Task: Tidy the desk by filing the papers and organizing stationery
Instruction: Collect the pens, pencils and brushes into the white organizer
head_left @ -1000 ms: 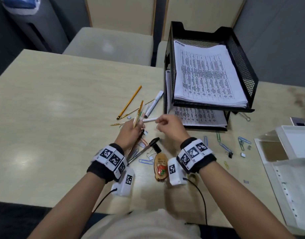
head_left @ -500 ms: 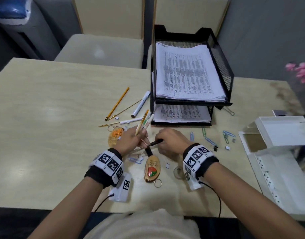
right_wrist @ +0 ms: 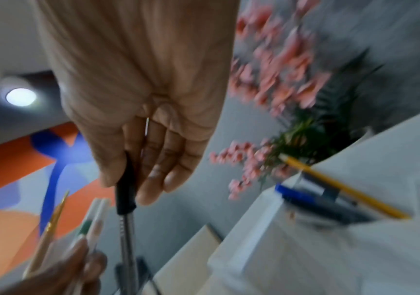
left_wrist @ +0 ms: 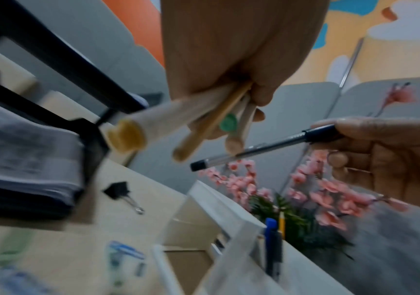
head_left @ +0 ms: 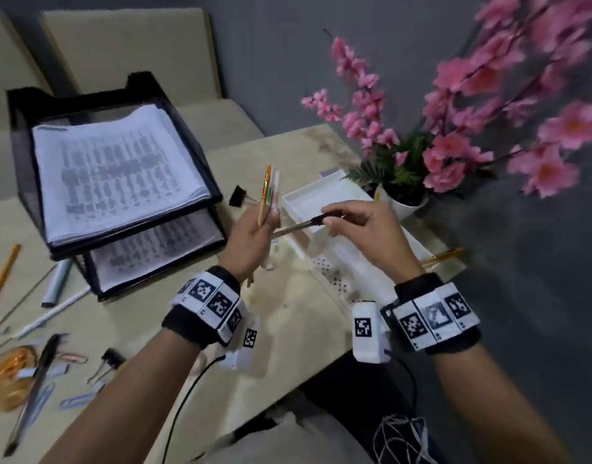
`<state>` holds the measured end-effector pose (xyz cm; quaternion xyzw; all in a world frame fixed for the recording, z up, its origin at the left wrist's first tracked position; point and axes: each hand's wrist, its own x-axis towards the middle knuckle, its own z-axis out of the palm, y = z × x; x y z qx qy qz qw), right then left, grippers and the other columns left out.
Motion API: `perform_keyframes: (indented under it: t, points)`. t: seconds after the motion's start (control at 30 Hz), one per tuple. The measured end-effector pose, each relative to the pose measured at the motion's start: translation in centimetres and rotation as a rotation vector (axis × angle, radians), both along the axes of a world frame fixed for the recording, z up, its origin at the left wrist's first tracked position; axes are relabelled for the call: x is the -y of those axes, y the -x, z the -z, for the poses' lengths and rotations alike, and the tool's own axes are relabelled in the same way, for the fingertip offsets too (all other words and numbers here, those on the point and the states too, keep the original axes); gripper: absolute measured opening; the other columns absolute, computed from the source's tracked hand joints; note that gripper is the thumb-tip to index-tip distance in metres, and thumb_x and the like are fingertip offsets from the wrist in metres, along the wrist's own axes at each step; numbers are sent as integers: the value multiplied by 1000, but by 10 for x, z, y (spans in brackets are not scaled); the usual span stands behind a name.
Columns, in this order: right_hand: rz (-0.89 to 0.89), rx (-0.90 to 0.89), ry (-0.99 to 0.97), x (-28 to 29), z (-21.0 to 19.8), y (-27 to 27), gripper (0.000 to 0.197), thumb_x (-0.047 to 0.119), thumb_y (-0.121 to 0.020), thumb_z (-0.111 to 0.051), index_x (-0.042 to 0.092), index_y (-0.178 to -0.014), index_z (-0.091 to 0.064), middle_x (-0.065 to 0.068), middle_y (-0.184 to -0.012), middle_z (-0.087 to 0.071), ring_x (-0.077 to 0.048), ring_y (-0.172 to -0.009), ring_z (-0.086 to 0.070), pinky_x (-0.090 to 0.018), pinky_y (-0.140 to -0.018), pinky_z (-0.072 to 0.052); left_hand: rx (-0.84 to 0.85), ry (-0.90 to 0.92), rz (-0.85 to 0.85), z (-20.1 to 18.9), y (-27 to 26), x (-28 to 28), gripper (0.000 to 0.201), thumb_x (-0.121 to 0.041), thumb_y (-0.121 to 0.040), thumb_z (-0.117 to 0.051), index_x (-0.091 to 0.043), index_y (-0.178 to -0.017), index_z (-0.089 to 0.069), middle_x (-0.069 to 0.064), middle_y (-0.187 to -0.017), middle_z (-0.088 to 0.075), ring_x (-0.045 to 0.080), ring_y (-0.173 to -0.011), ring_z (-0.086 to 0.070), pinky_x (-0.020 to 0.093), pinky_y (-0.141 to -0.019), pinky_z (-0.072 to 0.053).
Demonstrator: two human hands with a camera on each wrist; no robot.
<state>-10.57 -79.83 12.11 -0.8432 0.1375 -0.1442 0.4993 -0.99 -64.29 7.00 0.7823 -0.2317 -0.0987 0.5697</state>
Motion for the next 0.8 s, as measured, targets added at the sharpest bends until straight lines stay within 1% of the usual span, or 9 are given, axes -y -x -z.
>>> perform_keyframes:
  t: [0.1, 0.23, 0.37, 0.47, 0.53, 0.6, 0.7, 0.77, 0.8]
  points:
    - [224, 61, 139, 50, -8, 11, 9, 10, -85, -62, 7, -90, -69, -5, -76, -67, -17, -71, -64, -24, -69, -51, -6, 55, 87, -3, 3, 55, 30, -26, -97, -45, -30, -67, -46, -9, -65, -43, 3, -60, -42, 22, -59, -36]
    - [377, -87, 415, 101, 3, 6, 12, 11, -87, -57, 5, -84, -66, -13, -86, -69, -28, -88, -59, -31, -74, -42, -141, 134, 168, 4, 8, 114, 28, -18, -97, -45, -23, -70, -51, -3, -58, -44, -1, -42, -45, 25, -57, -41]
    - [374, -163, 458, 121, 13, 0, 12, 4, -86, -56, 0, -80, -66, -16, -82, -67, -29, -81, -62, -33, -71, -48, -284, 133, 176, 21, 9, 148, 28, -19, -97, -44, -20, -71, -56, -11, -49, -52, -3, -38, -46, 27, -60, -45]
    - [378, -97, 421, 134, 4, 3, 10, 4, -86, -58, -1, -83, -67, -12, -80, -65, -19, -76, -57, -18, -66, -39, -321, 128, 177, 29, 9, 161, 27, -18, -97, -44, -20, -73, -57, -2, -58, -52, -3, -40, -49, 20, -57, -46]
    - [380, -55, 426, 143, -4, 4, 9, 4, -85, -60, 0, -82, -68, -8, -75, -62, -16, -72, -54, -13, -58, -32, -303, 89, 172, 33, 9, 168, 26, -18, -96, -46, -22, -74, -58, -3, -57, -53, -2, -43, -51, 16, -54, -44]
    - [360, -56, 457, 149, 0, 0, 8, 4, -85, -61, 0, -80, -67, -6, -74, -62, -17, -71, -53, -15, -58, -31, -265, 32, 166, 35, 9, 175, 22, -19, -95, -49, -17, -76, -59, -6, -49, -53, -4, -38, -48, 12, -47, -38]
    - [207, -161, 495, 151, 25, -12, 11, 1, -83, -59, -1, -75, -65, -11, -75, -61, -21, -72, -54, -23, -62, -34, -257, 0, 155, 36, 11, 185, 24, -19, -94, -52, -13, -71, -53, -1, -52, -49, -3, -30, -43, 8, -38, -33]
    - [101, -294, 465, 149, 41, -15, 13, 1, -85, -56, -2, -76, -66, -11, -75, -60, -19, -74, -53, -19, -60, -30, -288, 15, 160, 39, 11, 191, 27, -16, -94, -51, -18, -67, -51, -4, -51, -50, -4, -31, -43, 12, -41, -36]
    - [94, -314, 436, 151, 46, -15, 13, 3, -85, -57, -1, -78, -67, -12, -77, -63, -20, -74, -54, -19, -62, -33, -293, 15, 173, 40, 11, 191, 26, -15, -94, -50, -19, -68, -52, -8, -48, -52, -4, -33, -43, 15, -44, -36]
